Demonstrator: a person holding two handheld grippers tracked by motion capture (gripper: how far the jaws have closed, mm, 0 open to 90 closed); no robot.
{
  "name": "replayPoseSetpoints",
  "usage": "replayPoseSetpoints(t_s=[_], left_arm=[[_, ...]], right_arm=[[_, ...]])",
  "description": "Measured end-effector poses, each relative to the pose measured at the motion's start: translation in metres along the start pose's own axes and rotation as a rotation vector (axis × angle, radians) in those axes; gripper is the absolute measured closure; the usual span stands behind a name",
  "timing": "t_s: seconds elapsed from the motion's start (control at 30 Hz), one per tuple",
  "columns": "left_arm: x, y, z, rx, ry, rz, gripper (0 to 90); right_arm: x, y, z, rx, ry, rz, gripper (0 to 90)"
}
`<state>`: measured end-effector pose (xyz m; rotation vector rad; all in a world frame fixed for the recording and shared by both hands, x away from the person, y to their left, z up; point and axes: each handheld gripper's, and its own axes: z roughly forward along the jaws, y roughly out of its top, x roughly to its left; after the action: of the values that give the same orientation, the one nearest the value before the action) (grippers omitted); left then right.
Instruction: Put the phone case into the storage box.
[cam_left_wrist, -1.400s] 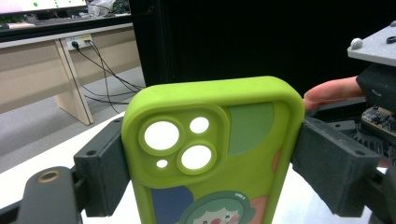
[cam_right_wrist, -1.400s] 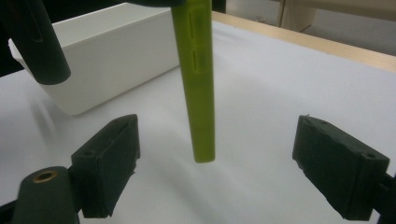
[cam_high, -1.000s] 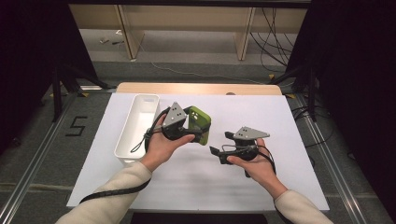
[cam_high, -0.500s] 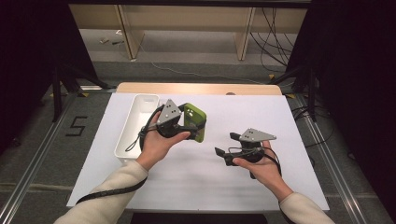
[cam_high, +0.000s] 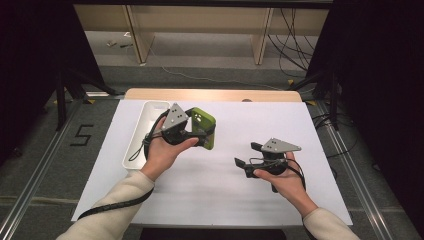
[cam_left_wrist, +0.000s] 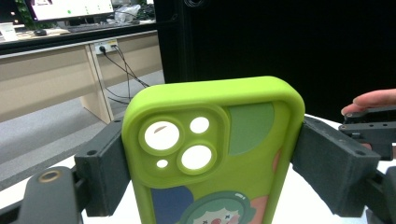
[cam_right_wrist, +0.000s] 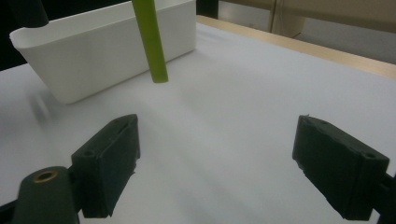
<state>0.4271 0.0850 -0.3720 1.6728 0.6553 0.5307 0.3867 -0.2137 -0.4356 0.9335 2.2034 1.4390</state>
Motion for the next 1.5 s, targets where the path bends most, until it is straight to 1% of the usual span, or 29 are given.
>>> replayPoseSetpoints(t_s=[0.67,0.7,0.93,1.03,1.2,1.5], left_arm=[[0.012,0.006,-0.009,-0.008,0.02,0.001,17.2],[0.013,0.006,-0.009,-0.013,0.024,0.007,17.2],[0.017,0.008,-0.012,-0.016,0.036,0.011,17.2],[0.02,0.009,-0.014,-0.021,0.041,0.003,17.3],[0.024,0.01,-0.016,-0.021,0.052,0.003,17.3],[0.028,0.012,-0.019,-0.027,0.058,-0.001,17.3]], right_arm=[[-0.001,-0.001,0.0,-0.002,0.007,-0.001,16.1],[0.0,0.0,0.0,-0.001,0.008,0.0,16.2],[0.0,-0.001,0.0,-0.004,0.013,0.003,16.3],[-0.001,0.0,-0.001,-0.005,0.012,0.005,16.3],[-0.001,0.0,-0.001,-0.004,0.012,0.005,16.3],[-0.002,0.0,-0.002,-0.002,0.012,0.006,16.3]])
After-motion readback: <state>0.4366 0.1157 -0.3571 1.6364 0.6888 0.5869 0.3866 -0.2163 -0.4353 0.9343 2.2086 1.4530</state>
